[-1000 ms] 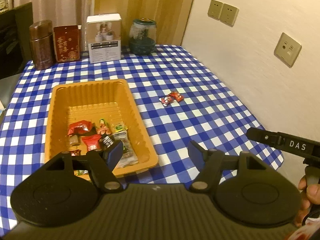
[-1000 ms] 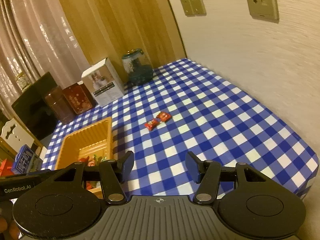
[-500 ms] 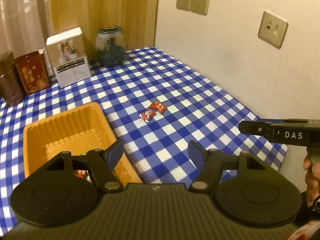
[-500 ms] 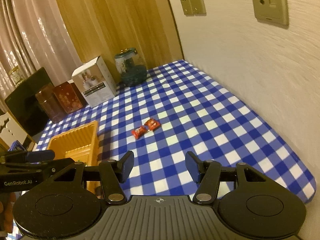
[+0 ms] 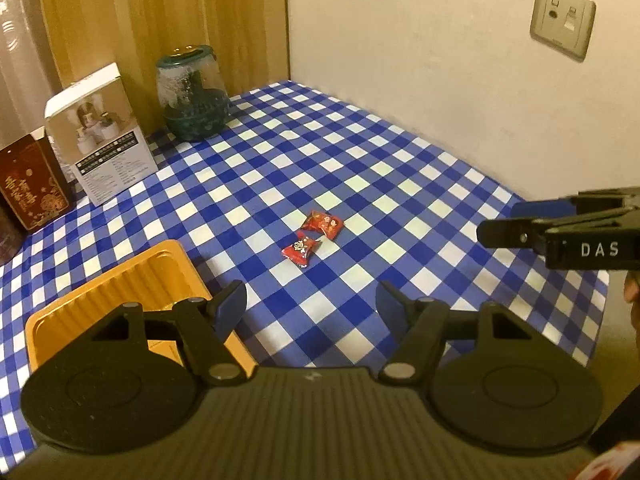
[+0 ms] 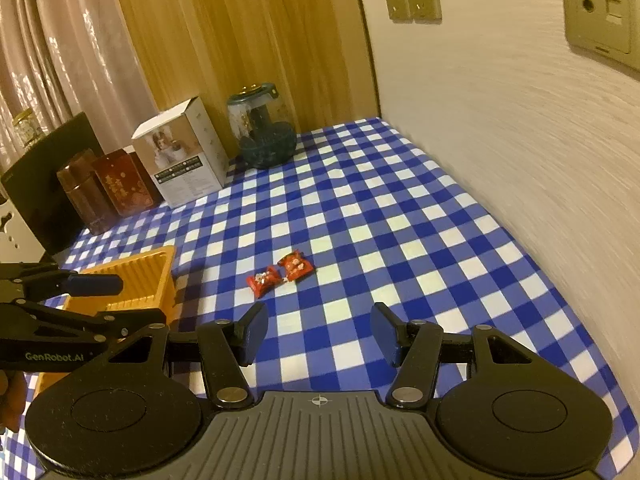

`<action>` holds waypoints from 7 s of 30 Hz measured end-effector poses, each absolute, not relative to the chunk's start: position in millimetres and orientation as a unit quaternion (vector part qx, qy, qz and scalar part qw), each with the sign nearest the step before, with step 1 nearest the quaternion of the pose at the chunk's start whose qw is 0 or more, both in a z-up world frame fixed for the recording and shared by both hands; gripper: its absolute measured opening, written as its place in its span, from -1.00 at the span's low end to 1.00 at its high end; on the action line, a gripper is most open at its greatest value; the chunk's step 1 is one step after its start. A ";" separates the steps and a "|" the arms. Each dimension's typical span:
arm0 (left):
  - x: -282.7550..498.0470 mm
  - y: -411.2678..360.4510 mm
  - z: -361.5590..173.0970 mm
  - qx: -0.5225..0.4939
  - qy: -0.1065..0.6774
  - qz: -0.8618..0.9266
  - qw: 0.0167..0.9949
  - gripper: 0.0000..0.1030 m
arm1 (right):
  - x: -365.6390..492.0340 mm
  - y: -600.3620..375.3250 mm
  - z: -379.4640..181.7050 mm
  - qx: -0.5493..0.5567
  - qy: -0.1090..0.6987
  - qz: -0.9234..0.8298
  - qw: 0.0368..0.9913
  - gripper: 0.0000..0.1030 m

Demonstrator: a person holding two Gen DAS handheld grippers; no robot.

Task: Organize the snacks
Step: 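Move both open tools toward the two small red candies on the cloth, then grasp one red candy with the right tool while the left grasps the other, then carry the red candy with the left tool over the tray while the right carries its candy, then open the left tool to drop its red candy while the right drops its candy in the tray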

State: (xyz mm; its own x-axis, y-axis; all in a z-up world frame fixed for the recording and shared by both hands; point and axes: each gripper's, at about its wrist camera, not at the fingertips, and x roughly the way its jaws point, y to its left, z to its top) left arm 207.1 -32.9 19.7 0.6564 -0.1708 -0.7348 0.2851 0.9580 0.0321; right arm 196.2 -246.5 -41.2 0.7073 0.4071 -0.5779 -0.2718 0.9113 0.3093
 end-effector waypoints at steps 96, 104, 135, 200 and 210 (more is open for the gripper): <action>290.7 -77.7 -43.5 0.112 0.482 -0.179 0.850 -0.70 | 259.2 -247.3 -109.7 0.048 0.395 0.182 0.899 -0.49; 233.5 -75.1 -20.2 0.048 0.470 -0.154 0.868 -0.70 | 212.8 -250.8 -91.7 0.067 0.395 0.178 0.899 -0.49; 79.0 -10.6 44.2 -0.039 0.410 -0.053 0.910 -0.71 | 94.4 -210.1 -7.7 0.064 0.337 0.214 0.915 -0.49; 129.3 142.2 9.2 -0.078 0.427 0.031 0.900 -0.71 | 167.2 -30.8 -41.2 0.034 0.372 0.329 0.868 -0.49; 187.9 158.9 -8.0 -0.067 0.432 0.027 0.899 -0.71 | 220.2 -10.0 -59.1 0.051 0.388 0.323 0.862 -0.49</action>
State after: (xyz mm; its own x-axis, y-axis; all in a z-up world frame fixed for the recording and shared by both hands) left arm 187.9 158.9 -8.0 0.6258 -0.0099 -0.7799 -0.1058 0.9896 -0.0974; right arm 220.2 -10.0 -59.1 0.4901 0.5962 -0.6359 -0.5168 0.7862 0.3389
